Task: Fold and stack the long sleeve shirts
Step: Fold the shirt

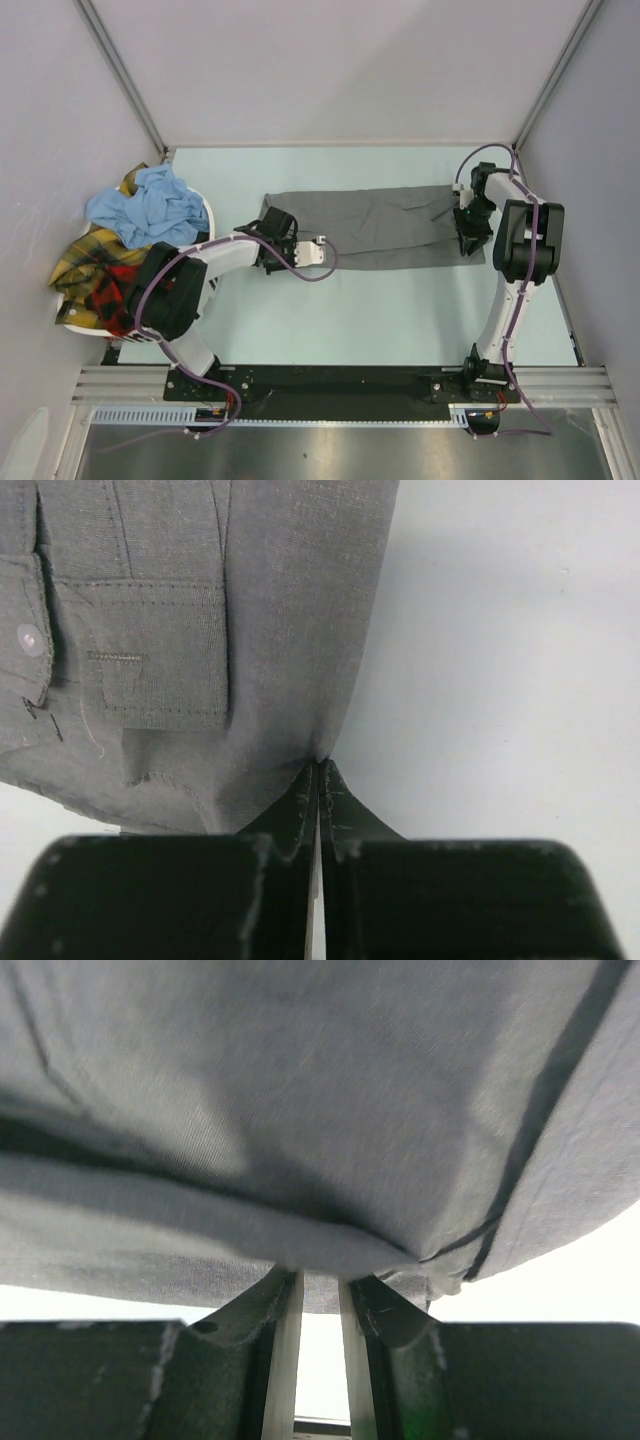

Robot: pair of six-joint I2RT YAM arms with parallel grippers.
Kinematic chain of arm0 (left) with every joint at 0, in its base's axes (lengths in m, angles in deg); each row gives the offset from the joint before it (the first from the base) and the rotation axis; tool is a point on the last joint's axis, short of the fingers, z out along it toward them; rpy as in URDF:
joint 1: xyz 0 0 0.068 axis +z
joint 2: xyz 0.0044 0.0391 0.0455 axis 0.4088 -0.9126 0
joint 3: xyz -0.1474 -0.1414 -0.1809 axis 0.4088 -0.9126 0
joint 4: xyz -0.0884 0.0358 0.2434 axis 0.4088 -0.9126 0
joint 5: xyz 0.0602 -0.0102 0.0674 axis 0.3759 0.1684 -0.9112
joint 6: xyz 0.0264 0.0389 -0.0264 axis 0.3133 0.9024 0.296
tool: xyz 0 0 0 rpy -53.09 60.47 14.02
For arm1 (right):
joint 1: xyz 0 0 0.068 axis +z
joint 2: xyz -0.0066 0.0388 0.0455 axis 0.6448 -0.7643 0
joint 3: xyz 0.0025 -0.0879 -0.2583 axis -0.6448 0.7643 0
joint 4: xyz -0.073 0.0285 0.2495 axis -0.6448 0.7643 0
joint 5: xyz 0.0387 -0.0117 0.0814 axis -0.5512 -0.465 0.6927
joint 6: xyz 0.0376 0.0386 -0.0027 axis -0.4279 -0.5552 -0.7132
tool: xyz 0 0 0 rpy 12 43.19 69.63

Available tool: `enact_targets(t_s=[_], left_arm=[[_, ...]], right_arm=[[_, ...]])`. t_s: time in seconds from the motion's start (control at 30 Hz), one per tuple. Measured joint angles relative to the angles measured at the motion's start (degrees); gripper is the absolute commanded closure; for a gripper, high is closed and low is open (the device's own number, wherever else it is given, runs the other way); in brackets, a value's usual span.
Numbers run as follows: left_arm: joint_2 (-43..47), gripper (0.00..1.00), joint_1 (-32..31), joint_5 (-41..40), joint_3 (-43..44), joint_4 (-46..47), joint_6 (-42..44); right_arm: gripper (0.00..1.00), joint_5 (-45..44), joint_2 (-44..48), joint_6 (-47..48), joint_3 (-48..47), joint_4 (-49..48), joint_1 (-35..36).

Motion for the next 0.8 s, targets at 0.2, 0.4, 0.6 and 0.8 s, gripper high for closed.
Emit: enact_targets(t_s=[0.2,0.4,0.6,0.8], left_arm=[[-0.63,1.00,-0.61,2.25,2.21,-4.68,-0.09],[0.33,1.00,-7.17,9.40,4.31,-15.39,-3.67],[0.24,0.88,-23.15,17.88,8.11,-19.43,-15.21],[-1.55,0.52,-27.12,22.64,12.09,-21.14,-26.43]], right_arm=[[0.74,-3.26,-6.91,0.63,-11.17,4.13,1.20],[0.74,-7.43,-13.97,2.78,-24.17,0.52,4.70],[0.73,-9.05,-19.04,4.63,-32.74,-11.41,9.79],[0.58,-4.11,-16.92,5.01,-31.98,-14.88,10.69]])
